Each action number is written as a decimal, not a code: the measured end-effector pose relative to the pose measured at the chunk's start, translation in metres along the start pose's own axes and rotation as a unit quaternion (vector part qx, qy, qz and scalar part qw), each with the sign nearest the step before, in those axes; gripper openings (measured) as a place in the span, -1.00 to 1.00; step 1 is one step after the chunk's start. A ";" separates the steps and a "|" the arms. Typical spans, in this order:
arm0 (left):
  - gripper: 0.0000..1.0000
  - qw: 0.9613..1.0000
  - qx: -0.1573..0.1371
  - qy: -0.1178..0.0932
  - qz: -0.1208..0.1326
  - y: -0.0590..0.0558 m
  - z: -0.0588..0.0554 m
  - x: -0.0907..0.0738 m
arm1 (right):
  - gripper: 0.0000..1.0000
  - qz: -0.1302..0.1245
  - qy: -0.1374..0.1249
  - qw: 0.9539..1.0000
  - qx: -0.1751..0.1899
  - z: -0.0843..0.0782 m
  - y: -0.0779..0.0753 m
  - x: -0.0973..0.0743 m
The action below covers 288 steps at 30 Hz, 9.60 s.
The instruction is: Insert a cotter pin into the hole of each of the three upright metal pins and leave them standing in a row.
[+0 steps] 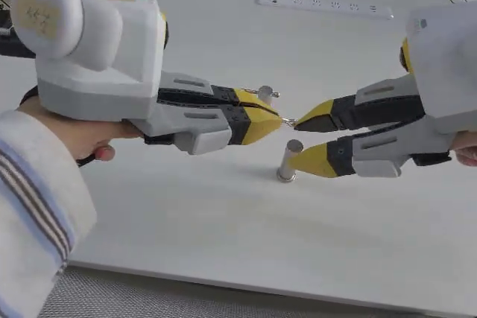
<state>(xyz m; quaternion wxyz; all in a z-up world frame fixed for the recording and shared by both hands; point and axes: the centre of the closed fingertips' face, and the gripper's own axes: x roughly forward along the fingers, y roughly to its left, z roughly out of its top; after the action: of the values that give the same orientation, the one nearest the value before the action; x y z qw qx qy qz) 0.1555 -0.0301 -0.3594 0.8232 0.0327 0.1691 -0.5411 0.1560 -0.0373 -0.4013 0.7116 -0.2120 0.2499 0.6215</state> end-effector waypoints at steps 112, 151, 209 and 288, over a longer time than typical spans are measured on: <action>-0.81 0.985 0.065 0.160 -0.023 0.023 -0.061 0.060 | -1.00 0.007 0.071 0.997 -0.039 -0.058 -0.030 0.012; -0.81 0.983 0.073 0.165 -0.024 0.024 -0.059 0.063 | -1.00 0.004 0.043 0.998 -0.045 -0.043 -0.025 0.009; 0.98 0.990 -0.041 0.128 0.034 0.001 -0.103 -0.018 | -0.82 -0.013 0.025 0.999 0.030 -0.050 -0.026 0.042; 0.97 0.977 -0.094 0.153 0.115 0.006 -0.117 -0.053 | -0.84 -0.051 0.027 0.998 0.009 -0.085 -0.119 -0.005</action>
<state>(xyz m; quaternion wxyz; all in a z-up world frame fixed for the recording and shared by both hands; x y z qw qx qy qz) 0.1140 0.0471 -0.4532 0.8437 0.0573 0.3384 -0.4127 0.2660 -0.1092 -0.4658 0.7370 -0.2348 0.2635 0.5764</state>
